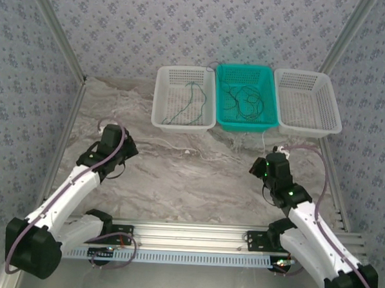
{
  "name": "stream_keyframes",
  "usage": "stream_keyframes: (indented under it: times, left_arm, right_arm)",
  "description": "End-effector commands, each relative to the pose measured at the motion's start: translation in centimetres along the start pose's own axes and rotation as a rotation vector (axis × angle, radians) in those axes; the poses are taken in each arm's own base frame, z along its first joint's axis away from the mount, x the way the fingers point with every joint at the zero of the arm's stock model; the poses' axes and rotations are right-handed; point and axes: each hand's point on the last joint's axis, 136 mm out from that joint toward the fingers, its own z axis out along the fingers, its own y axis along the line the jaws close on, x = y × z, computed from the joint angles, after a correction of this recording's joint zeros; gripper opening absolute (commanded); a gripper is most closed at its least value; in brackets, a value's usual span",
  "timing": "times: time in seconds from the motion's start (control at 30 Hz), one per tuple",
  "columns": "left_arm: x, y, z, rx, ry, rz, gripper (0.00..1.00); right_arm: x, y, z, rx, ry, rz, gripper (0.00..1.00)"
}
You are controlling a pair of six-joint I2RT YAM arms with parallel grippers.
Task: Untangle the cables
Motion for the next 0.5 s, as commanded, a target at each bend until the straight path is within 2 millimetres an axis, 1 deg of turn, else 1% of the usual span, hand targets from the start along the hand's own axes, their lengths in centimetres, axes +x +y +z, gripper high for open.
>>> stream_keyframes:
  times: [0.0,0.03,0.1,0.2,0.27,0.3,0.37,0.47]
  left_arm:
    - [0.2,-7.0,-1.4,0.32,0.05,0.084,0.0]
    - [0.3,-9.4,-2.1,0.407,0.053,0.123,0.0]
    - [0.6,-13.5,-3.5,0.506,0.045,0.221,0.0]
    - [1.1,-19.4,-4.7,0.585,0.046,0.378,0.0]
    - [1.3,-23.3,-4.6,0.632,0.045,0.446,0.0]
    - [1.1,-25.0,-4.7,0.653,0.037,0.462,0.0]
    - [0.3,-29.1,-4.7,0.703,0.015,0.492,0.0]
    - [-1.0,-35.3,-4.5,0.781,-0.033,0.545,0.0]
  right_arm:
    - [-1.0,1.5,-1.3,-0.063,-0.016,-0.048,0.0]
    - [-1.7,3.0,-1.9,-0.128,-0.029,-0.07,0.0]
    - [-3.1,4.8,-2.9,-0.186,-0.062,-0.071,0.0]
    - [-5.9,6.1,-3.9,-0.192,-0.131,-0.054,0.0]
    - [-8.0,6.9,-4.6,-0.195,-0.19,-0.034,0.0]
    - [-8.9,7.2,-4.9,-0.197,-0.216,-0.026,0.0]
    - [-11.2,7.3,-5.8,-0.176,-0.305,-0.005,0.0]
    - [-14.0,6.1,-6.4,-0.132,-0.415,0.062,0.0]
